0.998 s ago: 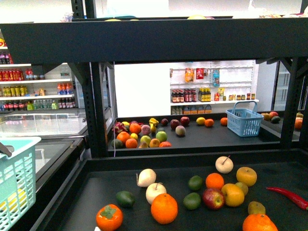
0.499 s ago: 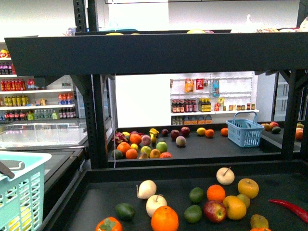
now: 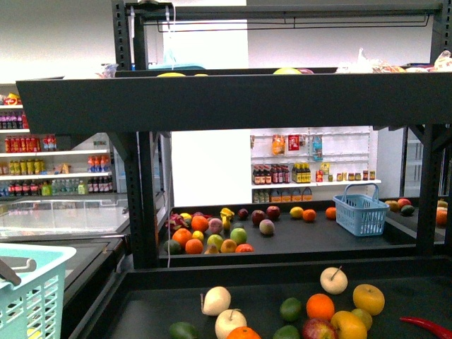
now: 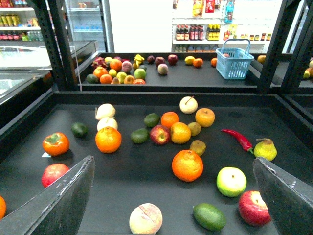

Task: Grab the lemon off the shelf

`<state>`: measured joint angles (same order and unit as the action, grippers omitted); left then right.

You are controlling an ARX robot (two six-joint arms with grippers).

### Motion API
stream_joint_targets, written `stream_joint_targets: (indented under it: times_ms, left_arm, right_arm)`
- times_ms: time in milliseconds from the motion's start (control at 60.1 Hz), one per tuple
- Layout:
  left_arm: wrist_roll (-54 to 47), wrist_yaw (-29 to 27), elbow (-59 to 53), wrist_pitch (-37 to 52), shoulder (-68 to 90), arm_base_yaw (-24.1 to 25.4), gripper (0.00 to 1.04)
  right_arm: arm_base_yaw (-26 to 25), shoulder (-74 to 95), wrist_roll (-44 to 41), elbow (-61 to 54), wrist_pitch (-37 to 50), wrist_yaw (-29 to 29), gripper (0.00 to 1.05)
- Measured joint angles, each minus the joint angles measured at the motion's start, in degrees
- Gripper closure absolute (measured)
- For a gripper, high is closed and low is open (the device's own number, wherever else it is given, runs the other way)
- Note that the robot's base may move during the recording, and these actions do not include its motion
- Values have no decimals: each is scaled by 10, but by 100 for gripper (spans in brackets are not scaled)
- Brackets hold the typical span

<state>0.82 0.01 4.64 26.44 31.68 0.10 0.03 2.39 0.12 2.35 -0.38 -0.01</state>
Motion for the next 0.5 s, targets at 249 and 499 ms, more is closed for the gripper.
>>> stream_joint_targets:
  times_ms: [249,499]
  left_arm:
    - [0,0,-21,-41,-69,0,102]
    - [-2,0,-39,-71,-125,0,102]
  right_arm:
    - [0,0,0,0,0,-1,7]
    - [0,0,0,0,0,-2,7]
